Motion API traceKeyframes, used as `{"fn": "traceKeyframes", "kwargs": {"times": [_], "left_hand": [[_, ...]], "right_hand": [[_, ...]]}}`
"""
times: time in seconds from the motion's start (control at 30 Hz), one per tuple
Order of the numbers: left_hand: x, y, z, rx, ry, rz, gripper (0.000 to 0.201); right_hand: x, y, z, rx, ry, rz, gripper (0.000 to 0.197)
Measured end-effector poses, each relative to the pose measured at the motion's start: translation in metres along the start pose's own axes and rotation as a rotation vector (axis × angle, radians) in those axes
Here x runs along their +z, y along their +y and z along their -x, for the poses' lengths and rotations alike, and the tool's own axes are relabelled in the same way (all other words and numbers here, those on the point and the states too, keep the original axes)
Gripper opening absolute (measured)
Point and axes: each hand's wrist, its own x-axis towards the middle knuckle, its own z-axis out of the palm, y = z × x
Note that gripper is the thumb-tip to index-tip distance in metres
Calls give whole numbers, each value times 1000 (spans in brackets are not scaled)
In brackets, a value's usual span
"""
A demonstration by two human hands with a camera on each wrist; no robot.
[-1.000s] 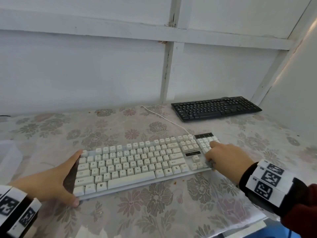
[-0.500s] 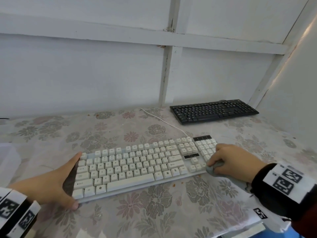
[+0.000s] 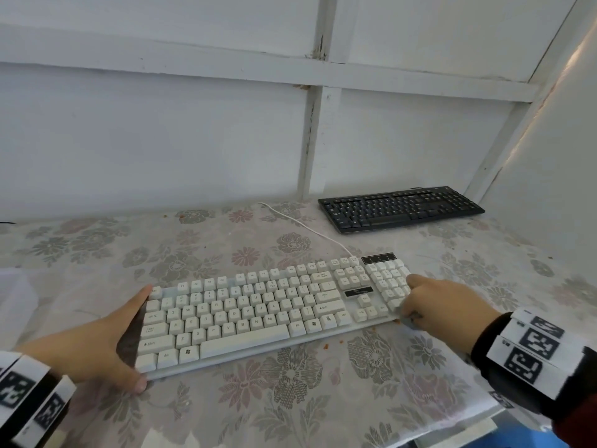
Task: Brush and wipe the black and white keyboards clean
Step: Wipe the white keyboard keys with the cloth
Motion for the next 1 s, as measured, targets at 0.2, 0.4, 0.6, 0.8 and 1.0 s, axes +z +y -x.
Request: {"fn": "traceKeyframes", "kwargs": {"times": [0.2, 0.4, 0.6, 0.8, 1.0], "left_hand": [[-3, 8, 4, 9, -62, 72, 145], [-8, 6, 1, 24, -136, 119, 148], [-6, 0, -2, 27, -155, 175, 151], [1, -17, -8, 41, -50, 97, 153], [9, -30, -14, 45, 30, 30, 150]], "right_hand": [[-15, 29, 8, 64, 94, -174, 19], [-3, -3, 0, -111, 74, -343, 18], [9, -3, -3, -61, 16, -226, 23], [-1, 22, 3, 88, 32, -168, 23], [-13, 16, 8, -36, 85, -378, 18]]}}
